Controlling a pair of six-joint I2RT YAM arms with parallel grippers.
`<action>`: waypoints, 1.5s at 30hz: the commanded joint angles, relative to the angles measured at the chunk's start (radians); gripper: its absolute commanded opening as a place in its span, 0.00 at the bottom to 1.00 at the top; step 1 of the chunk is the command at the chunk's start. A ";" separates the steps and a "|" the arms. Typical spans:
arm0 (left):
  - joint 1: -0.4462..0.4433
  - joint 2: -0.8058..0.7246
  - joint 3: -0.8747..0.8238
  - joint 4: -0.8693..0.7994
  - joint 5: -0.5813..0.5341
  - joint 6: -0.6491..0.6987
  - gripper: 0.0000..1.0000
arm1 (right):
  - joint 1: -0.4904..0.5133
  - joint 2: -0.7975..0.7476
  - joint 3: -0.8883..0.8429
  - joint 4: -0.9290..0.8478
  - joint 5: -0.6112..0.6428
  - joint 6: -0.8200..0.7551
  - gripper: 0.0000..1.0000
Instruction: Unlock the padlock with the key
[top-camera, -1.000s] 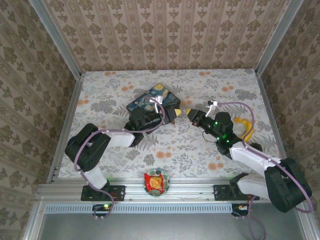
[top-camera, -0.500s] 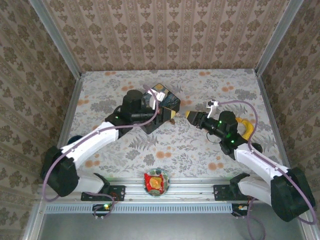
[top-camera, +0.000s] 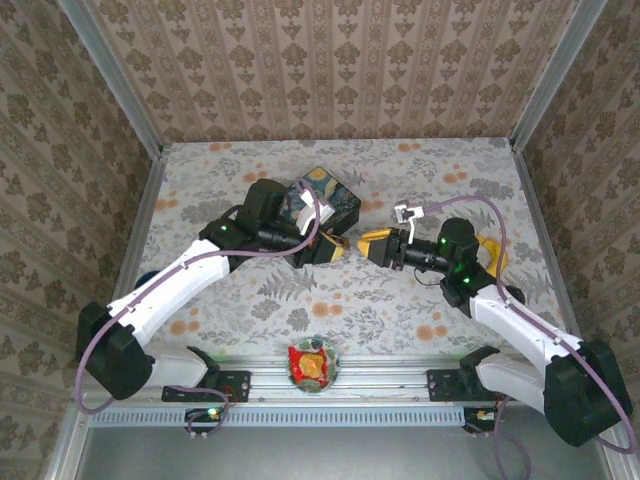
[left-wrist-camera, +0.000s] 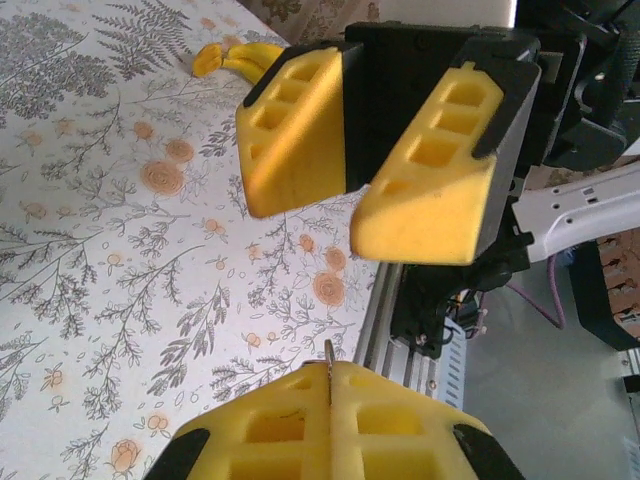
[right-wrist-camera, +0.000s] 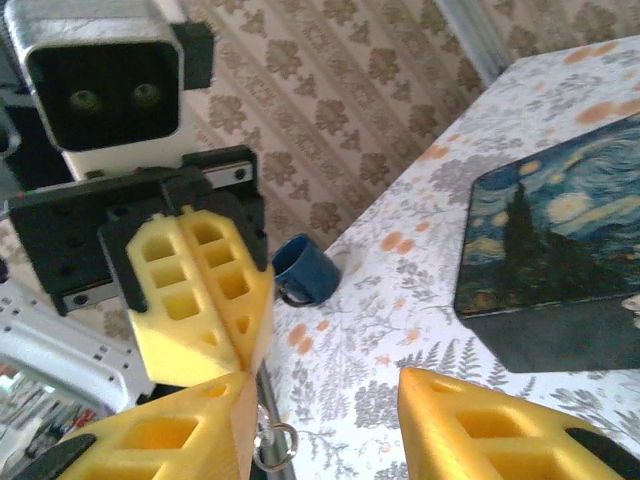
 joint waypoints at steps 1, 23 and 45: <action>0.007 0.006 0.031 -0.011 0.039 0.034 0.00 | 0.034 0.018 0.042 0.042 -0.072 -0.030 0.42; 0.036 -0.011 -0.007 0.100 0.086 -0.035 0.00 | 0.103 0.080 0.072 0.002 -0.111 -0.083 0.36; 0.038 -0.035 -0.038 0.100 0.122 -0.031 0.00 | 0.103 0.054 0.068 0.033 -0.064 -0.077 0.24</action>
